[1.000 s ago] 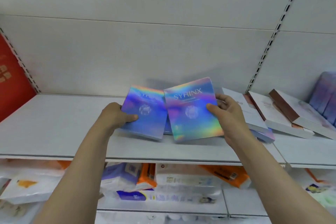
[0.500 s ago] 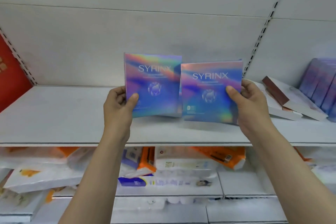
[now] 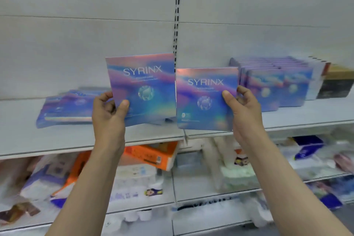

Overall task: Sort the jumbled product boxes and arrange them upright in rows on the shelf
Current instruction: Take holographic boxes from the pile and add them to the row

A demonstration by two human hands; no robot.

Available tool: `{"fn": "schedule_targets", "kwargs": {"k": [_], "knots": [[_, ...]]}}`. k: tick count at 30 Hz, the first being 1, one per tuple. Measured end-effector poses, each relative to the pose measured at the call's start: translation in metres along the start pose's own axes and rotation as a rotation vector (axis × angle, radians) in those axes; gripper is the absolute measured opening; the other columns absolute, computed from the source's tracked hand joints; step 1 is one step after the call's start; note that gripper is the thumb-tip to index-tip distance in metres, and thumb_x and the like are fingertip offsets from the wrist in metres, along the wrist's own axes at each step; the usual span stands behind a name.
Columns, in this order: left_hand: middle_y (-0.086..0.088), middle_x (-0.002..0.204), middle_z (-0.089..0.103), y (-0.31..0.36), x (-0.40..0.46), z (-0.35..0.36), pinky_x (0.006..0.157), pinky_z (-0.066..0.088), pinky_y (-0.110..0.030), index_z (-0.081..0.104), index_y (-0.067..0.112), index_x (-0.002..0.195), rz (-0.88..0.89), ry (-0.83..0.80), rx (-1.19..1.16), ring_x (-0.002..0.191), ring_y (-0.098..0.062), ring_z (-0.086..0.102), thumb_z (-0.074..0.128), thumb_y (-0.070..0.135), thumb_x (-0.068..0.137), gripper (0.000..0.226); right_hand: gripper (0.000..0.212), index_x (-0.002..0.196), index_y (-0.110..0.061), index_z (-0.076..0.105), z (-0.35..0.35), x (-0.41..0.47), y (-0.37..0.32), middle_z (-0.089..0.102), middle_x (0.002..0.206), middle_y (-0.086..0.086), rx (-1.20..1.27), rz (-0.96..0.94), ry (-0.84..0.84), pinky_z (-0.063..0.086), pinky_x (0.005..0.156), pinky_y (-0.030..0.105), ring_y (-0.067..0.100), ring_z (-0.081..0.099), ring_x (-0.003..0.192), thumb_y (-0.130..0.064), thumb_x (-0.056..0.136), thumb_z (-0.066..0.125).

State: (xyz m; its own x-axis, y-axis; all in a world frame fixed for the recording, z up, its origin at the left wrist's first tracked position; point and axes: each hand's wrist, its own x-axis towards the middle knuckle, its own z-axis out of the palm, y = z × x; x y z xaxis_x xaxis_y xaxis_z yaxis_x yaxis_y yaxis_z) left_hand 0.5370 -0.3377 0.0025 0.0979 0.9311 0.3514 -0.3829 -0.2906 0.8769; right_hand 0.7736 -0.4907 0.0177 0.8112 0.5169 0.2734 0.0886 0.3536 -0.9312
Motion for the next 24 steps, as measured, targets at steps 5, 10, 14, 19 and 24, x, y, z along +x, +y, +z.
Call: {"fn": "schedule_targets", "kwargs": {"k": [5,10,14,19,24], "knots": [[0.014,0.08,0.073,-0.02,-0.061,0.099,0.071,0.05,-0.013,0.05,0.03,0.104,-0.034,-0.06,-0.04,0.077,-0.001,0.067,0.061,0.004,0.092,0.03,0.024,0.109,-0.015,0.059,-0.117,0.028,-0.017,0.073,0.091,0.003,0.013,0.053,0.062,0.057,0.083,0.036,0.015,0.069,0.082,-0.008,0.089,0.07],[0.007,0.087,0.075,-0.032,-0.093,0.156,0.069,0.051,-0.014,0.052,0.03,0.104,-0.07,-0.074,-0.017,0.083,-0.006,0.069,0.062,0.004,0.091,0.03,0.022,0.101,-0.023,0.057,-0.188,0.063,-0.016,0.07,0.076,-0.011,-0.001,0.089,0.112,0.053,0.064,0.017,0.002,0.068,0.069,-0.008,0.09,0.068],[0.004,0.093,0.073,-0.04,-0.093,0.187,0.072,0.053,-0.018,0.052,0.031,0.103,-0.076,-0.091,0.014,0.089,-0.011,0.068,0.063,0.007,0.091,0.029,0.029,0.114,-0.023,0.055,-0.214,0.092,-0.002,0.062,0.092,-0.002,-0.039,0.116,0.105,0.053,0.077,0.023,0.009,0.064,0.083,-0.017,0.09,0.071],[0.004,0.092,0.073,-0.06,-0.079,0.231,0.071,0.051,-0.016,0.052,0.026,0.104,-0.068,-0.127,0.006,0.084,-0.008,0.068,0.062,0.004,0.091,0.028,0.044,0.129,-0.015,0.051,-0.232,0.131,0.01,0.059,0.119,0.017,-0.048,0.131,0.106,0.047,0.105,0.044,0.027,0.061,0.108,-0.018,0.09,0.071],[0.006,0.09,0.073,-0.083,-0.06,0.286,0.067,0.051,-0.015,0.052,0.026,0.102,-0.098,-0.14,-0.052,0.083,-0.005,0.068,0.063,0.002,0.089,0.029,0.035,0.121,-0.014,0.056,-0.254,0.178,0.008,0.07,0.107,0.01,-0.04,0.13,0.082,0.058,0.087,0.041,0.024,0.07,0.094,-0.014,0.089,0.071]]}}
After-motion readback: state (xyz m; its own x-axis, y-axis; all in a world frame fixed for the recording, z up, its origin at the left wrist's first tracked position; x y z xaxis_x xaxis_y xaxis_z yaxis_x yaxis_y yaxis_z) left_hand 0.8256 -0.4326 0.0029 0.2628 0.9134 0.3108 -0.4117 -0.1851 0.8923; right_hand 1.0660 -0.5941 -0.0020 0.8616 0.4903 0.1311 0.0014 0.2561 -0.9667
